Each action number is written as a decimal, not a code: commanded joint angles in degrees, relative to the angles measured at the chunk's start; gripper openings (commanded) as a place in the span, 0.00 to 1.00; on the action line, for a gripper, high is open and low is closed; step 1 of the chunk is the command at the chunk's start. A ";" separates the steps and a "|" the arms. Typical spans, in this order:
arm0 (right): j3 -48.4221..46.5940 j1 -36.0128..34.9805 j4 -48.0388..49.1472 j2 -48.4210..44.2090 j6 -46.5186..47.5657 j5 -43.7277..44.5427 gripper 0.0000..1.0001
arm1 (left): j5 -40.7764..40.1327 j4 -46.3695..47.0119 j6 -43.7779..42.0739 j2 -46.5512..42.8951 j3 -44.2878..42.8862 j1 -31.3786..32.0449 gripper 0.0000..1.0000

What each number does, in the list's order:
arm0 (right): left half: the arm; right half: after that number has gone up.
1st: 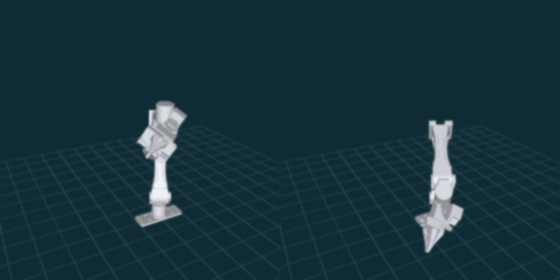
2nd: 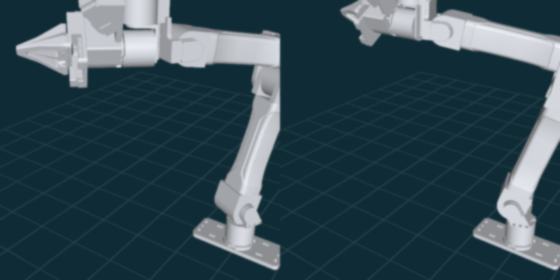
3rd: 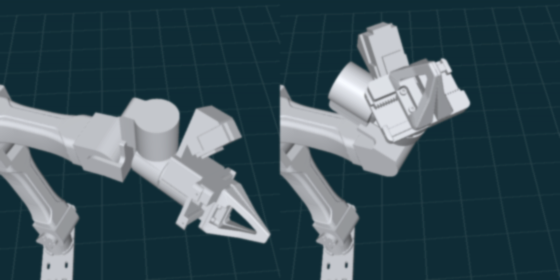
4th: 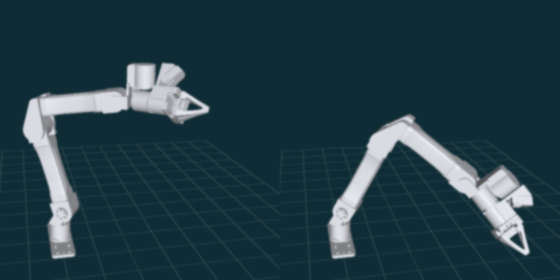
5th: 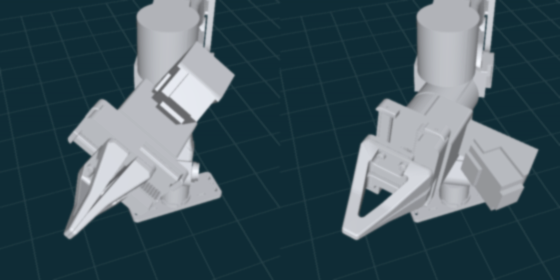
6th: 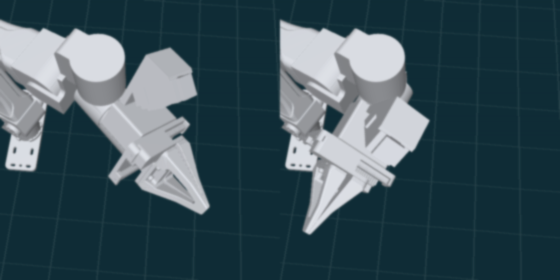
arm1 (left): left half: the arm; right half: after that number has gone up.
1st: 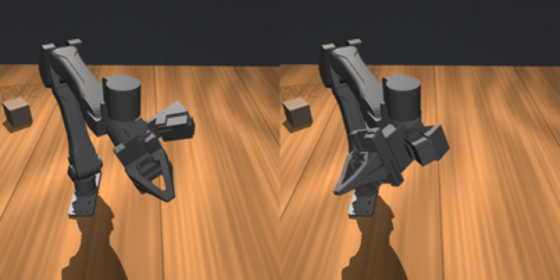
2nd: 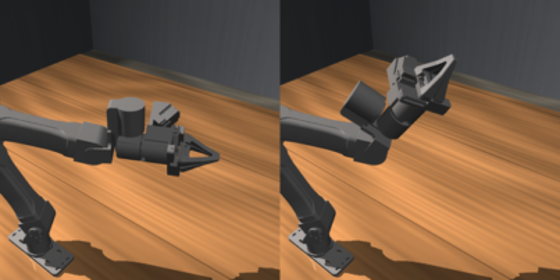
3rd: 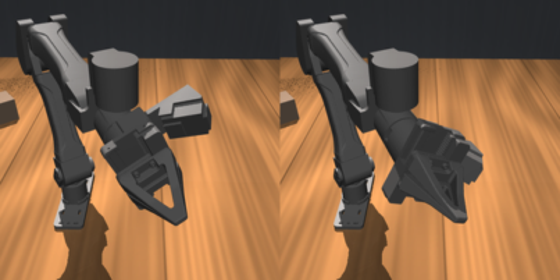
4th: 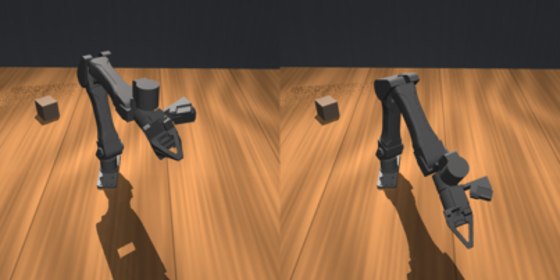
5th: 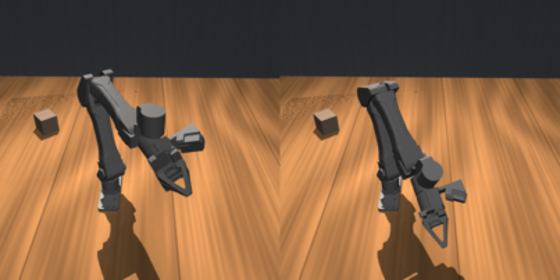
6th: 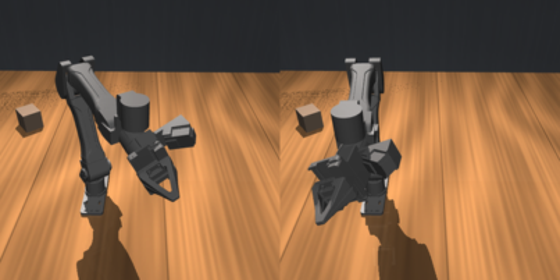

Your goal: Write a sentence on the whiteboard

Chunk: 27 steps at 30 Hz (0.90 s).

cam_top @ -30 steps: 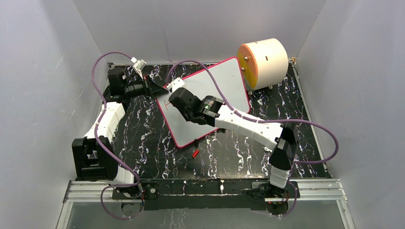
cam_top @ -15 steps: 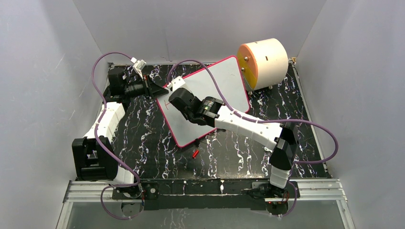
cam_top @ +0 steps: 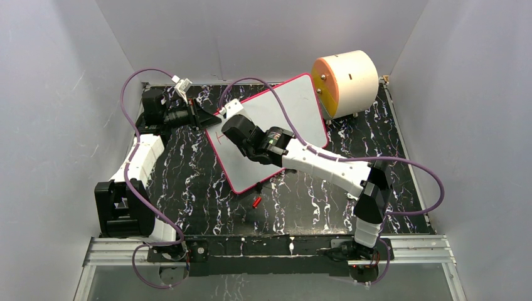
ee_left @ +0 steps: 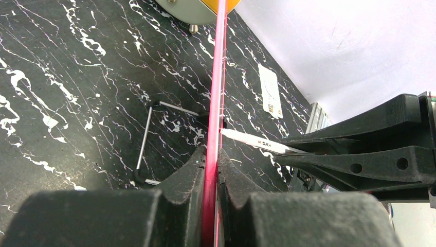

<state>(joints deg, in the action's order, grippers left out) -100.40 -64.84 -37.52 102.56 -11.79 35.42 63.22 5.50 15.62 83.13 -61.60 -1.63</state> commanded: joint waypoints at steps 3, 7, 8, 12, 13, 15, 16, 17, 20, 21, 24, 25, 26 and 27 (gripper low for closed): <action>-1.16 0.77 -1.20 -0.38 -0.57 -1.87 0.00 | -0.82 -3.80 -0.85 -1.21 0.08 0.83 0.00; -1.03 0.77 -2.63 -0.51 -0.99 -2.60 0.00 | -0.83 -3.82 -0.94 -1.22 -0.02 0.84 0.00; -0.98 0.77 -2.91 -0.52 -1.03 -2.80 0.00 | -0.84 -3.80 -0.93 -1.22 -0.01 0.84 0.00; -1.03 0.77 -3.85 -0.45 -1.22 -3.06 0.00 | -0.91 -3.86 -0.94 -1.22 -0.09 0.84 0.00; -1.03 0.77 -4.06 -0.39 -1.28 -3.02 0.00 | -0.83 -3.84 -0.94 -1.22 -0.07 0.84 0.00; -1.03 0.77 -4.37 -0.35 -1.30 -2.57 0.00 | -0.90 -3.83 -0.98 -1.24 -0.05 0.84 0.00; -0.98 0.77 -4.47 -0.35 -1.30 -2.17 0.00 | -0.91 -3.83 -0.99 -1.22 -0.04 0.84 0.00; -0.90 0.79 -4.61 -0.42 -1.30 -1.85 0.00 | -0.95 -3.94 -1.02 -1.22 -0.04 0.84 0.00; -0.56 0.77 -4.82 -0.59 -1.37 -0.95 0.00 | -0.91 -3.92 -1.03 -1.22 -0.04 0.84 0.00; -0.44 0.81 -4.84 -0.65 -1.49 -0.73 0.00 | -0.92 -3.99 -1.03 -1.14 -0.08 0.84 0.00; 0.00 0.95 -4.36 -0.91 -1.65 -0.20 0.00 | -0.90 -4.00 -1.11 -1.13 -0.09 0.84 0.00; 0.09 1.02 -4.06 -1.06 -1.72 -0.27 0.00 | -0.97 -4.00 -1.07 -1.13 -0.02 0.84 0.00; 0.25 1.09 -3.71 -1.12 -1.77 -0.29 0.00 | -1.04 -4.08 -1.15 -1.15 -0.03 0.84 0.00; 0.39 1.10 -3.28 -1.21 -1.70 -0.32 0.00 | -1.19 -4.28 -1.24 -1.21 -0.09 0.84 0.00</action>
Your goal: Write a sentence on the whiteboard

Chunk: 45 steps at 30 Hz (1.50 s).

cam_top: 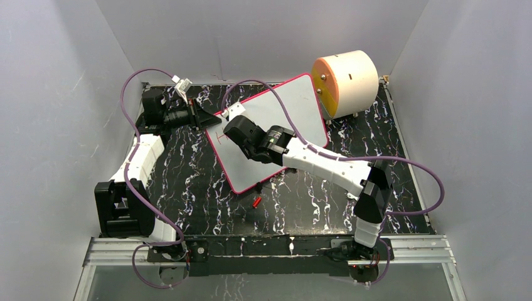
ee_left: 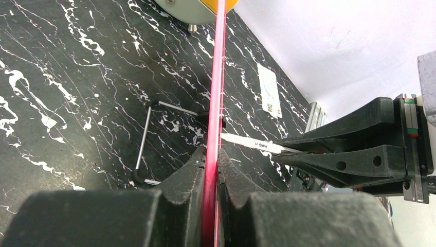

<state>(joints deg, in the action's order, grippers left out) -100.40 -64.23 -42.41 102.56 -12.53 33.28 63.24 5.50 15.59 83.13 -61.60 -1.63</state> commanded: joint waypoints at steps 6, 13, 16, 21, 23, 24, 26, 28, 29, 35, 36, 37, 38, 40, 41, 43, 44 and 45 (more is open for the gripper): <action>1.39 0.60 4.05 -2.66 -0.05 0.29 0.00 | -2.79 -5.15 -2.25 -2.10 -0.64 0.84 0.00; 6.98 0.67 10.85 -8.85 2.85 -3.76 0.00 | -8.51 -10.37 -3.34 -3.81 -4.27 0.84 0.13; 10.11 0.62 13.33 -11.93 3.06 -4.73 0.00 | -11.89 -11.58 -1.74 -4.75 -6.83 0.84 0.29; 15.62 0.68 17.81 -17.47 3.28 -5.06 0.00 | -18.65 -13.00 0.36 -8.11 -9.58 0.84 0.52; 17.92 0.62 21.05 -19.80 3.39 -5.53 0.00 | -22.48 -14.07 2.19 -9.62 -10.51 0.84 0.57; 19.17 0.63 22.87 -21.10 3.59 -5.84 0.00 | -24.52 -14.56 3.60 -10.46 -10.82 0.84 0.59; 21.85 0.66 26.84 -23.40 4.10 -6.50 0.00 | -28.47 -15.82 7.24 -12.20 -11.42 0.84 0.61; 23.28 0.63 29.25 -24.79 4.48 -7.09 0.00 | -30.67 -17.67 11.31 -13.65 -12.00 0.84 0.63; 24.08 0.63 30.52 -25.47 4.64 -7.42 0.00 | -31.15 -18.68 13.51 -14.30 -12.21 0.84 0.64; 29.46 0.67 39.23 -29.52 5.50 -9.79 0.00 | -33.40 -21.53 23.05 -18.88 -9.39 6.18 0.65; 30.04 0.68 40.20 -29.89 5.50 -10.26 0.00 | -34.01 -21.14 24.55 -19.79 -8.33 7.66 0.65; 31.01 0.67 41.27 -30.24 5.50 -10.76 0.00 | -34.85 -20.81 26.08 -20.97 -7.28 9.22 0.66; 31.87 0.60 42.09 -30.62 5.50 -11.19 0.00 | -35.56 -19.95 27.66 -22.58 -6.00 10.38 0.66; 33.35 0.60 45.25 -31.29 5.43 -11.92 0.00 | -36.44 -17.53 31.71 -24.94 -3.42 12.30 0.67; 33.87 0.60 46.08 -31.54 5.24 -12.18 0.00 | -36.81 -16.16 33.69 -25.91 -2.09 13.07 0.67; 34.73 0.55 47.94 -31.70 4.98 -13.09 0.00 | -37.45 -13.97 37.08 -27.12 0.05 14.79 0.67; 35.08 0.60 48.64 -31.71 4.93 -13.25 0.00 | -37.44 -12.80 38.68 -27.29 0.88 15.84 0.67; 35.37 0.64 49.32 -31.58 4.83 -13.44 0.00 | -37.57 -11.89 39.89 -27.26 1.55 17.02 0.67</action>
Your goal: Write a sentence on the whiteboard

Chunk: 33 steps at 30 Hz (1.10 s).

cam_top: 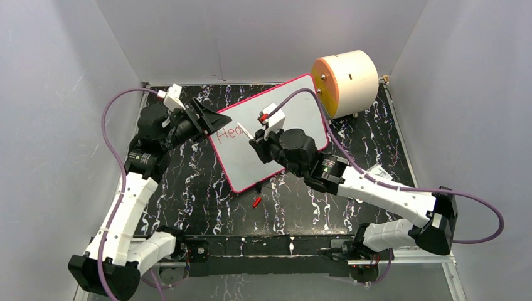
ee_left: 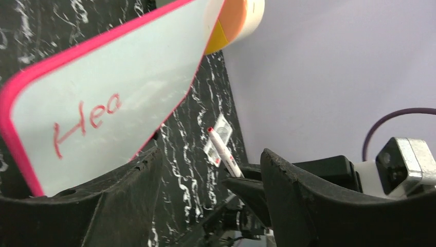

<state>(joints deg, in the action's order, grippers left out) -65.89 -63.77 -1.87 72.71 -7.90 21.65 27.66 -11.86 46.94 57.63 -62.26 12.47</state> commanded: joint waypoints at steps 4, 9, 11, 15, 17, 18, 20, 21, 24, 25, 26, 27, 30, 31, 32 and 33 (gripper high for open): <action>1.30 0.26 10.44 -1.25 0.12 -2.17 0.00 | -5.39 7.85 11.27 -2.06 4.59 7.71 0.67; 2.45 0.16 13.21 -1.26 0.18 -2.36 0.00 | -8.45 12.39 14.13 -1.37 8.29 12.13 0.64; 3.01 0.22 14.06 -1.24 0.17 -2.63 0.00 | -9.85 14.23 14.88 -1.04 9.15 13.43 0.59; 4.62 0.19 15.71 -1.48 -0.07 -2.56 0.00 | -11.67 17.72 16.21 -0.85 9.70 14.47 0.42; 5.81 0.18 17.07 -1.96 -0.11 -2.50 0.00 | -12.39 18.72 17.44 -0.76 10.26 14.80 0.31; 6.24 0.14 17.63 -2.24 -0.24 -2.45 0.00 | -12.45 19.43 18.51 -0.72 10.89 14.90 0.25; 7.31 0.25 19.23 -2.85 -0.61 -2.45 0.00 | -12.58 21.64 21.16 -0.95 12.78 15.10 0.14; 7.98 0.24 20.01 -3.24 -1.03 -2.03 0.00 | -12.88 22.99 22.74 -1.31 14.05 15.17 0.07; 11.28 0.18 24.64 -4.83 -2.66 -0.85 0.02 | -13.75 27.31 27.97 -2.30 17.74 15.52 0.00; 12.62 0.16 26.49 -5.33 -3.36 -0.48 0.03 | -14.18 27.82 29.45 -2.46 18.34 15.67 0.00; 13.86 0.23 28.45 -5.87 -4.06 -0.04 0.04 | -14.88 28.10 30.95 -2.70 18.89 15.86 0.00; 15.03 0.17 30.36 -6.32 -4.66 0.22 0.07 | -15.43 28.49 32.00 -2.88 19.25 16.10 0.00; 18.68 0.22 35.98 -8.25 -6.49 1.06 0.26 | -17.20 29.21 35.14 -3.73 20.34 16.51 0.00; 19.44 0.27 37.15 -8.73 -7.08 1.27 0.30 | -17.76 29.36 36.29 -4.08 20.60 16.58 0.00; 19.89 0.31 37.66 -9.09 -7.64 1.55 0.35 | -18.26 29.61 37.25 -4.36 20.80 16.62 0.00; 20.07 0.42 37.80 -9.26 -8.19 1.53 0.41 | -18.77 29.72 38.12 -4.63 20.85 16.62 0.00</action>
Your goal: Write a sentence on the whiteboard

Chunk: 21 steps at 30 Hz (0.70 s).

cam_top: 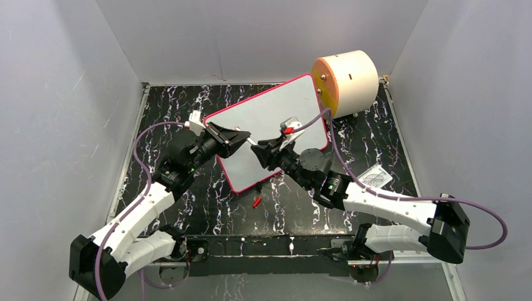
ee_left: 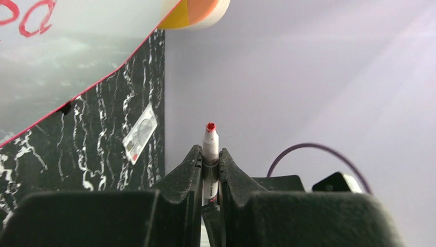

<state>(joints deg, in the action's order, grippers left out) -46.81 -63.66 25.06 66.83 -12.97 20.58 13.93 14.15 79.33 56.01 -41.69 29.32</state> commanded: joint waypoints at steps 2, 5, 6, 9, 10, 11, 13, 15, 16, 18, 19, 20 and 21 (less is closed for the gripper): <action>0.94 0.65 10.49 -3.38 -3.98 1.82 0.48 | -5.57 3.46 7.30 -3.24 0.15 -0.14 0.00; 0.61 0.90 9.97 -3.21 -4.97 0.20 0.49 | -5.58 2.51 8.61 -3.11 -0.67 -0.14 0.00; 0.69 0.98 9.82 -3.14 -5.26 0.12 0.49 | -5.65 2.29 8.98 -3.14 -0.81 -0.14 0.00; 1.66 1.14 11.06 -3.20 -6.07 0.17 0.50 | -6.09 2.06 10.39 -3.68 -0.76 -0.14 0.00; 1.74 1.23 11.58 -3.20 -6.36 -0.04 0.50 | -6.19 1.84 10.71 -3.79 -0.83 -0.14 0.00; 1.61 1.26 11.55 -3.12 -6.69 -0.33 0.50 | -6.20 1.58 10.90 -3.87 -0.91 -0.14 0.00; 0.94 1.42 11.17 -2.74 -6.80 -1.25 0.50 | -6.20 0.89 11.20 -3.87 -1.21 -0.14 0.00; 0.53 1.51 11.11 -2.23 -6.80 -2.04 0.49 | -5.86 0.70 11.73 -3.60 -1.44 -0.06 0.00; 0.21 1.61 10.73 -2.03 -6.83 -2.41 0.49 | -5.68 0.47 11.97 -3.45 -1.58 -0.08 0.00; 0.03 1.69 10.54 -2.01 -6.88 -2.88 0.48 | -5.34 -0.17 11.92 -3.21 -1.86 -0.05 0.00; 0.09 1.77 10.60 -1.97 -6.94 -2.90 0.47 | -5.26 -0.47 11.90 -3.17 -1.97 -0.05 0.00; 0.13 1.85 10.57 -2.02 -6.96 -2.95 0.47 | -5.16 -0.52 11.94 -3.11 -1.99 -0.05 0.00; 0.09 2.02 10.58 -1.99 -6.93 -3.12 0.46 | -5.08 -0.48 12.03 -3.11 -1.91 -0.05 0.00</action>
<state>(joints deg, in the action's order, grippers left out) -45.19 -62.22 31.90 65.14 -19.46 18.59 9.13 14.31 90.65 53.63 -41.32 29.32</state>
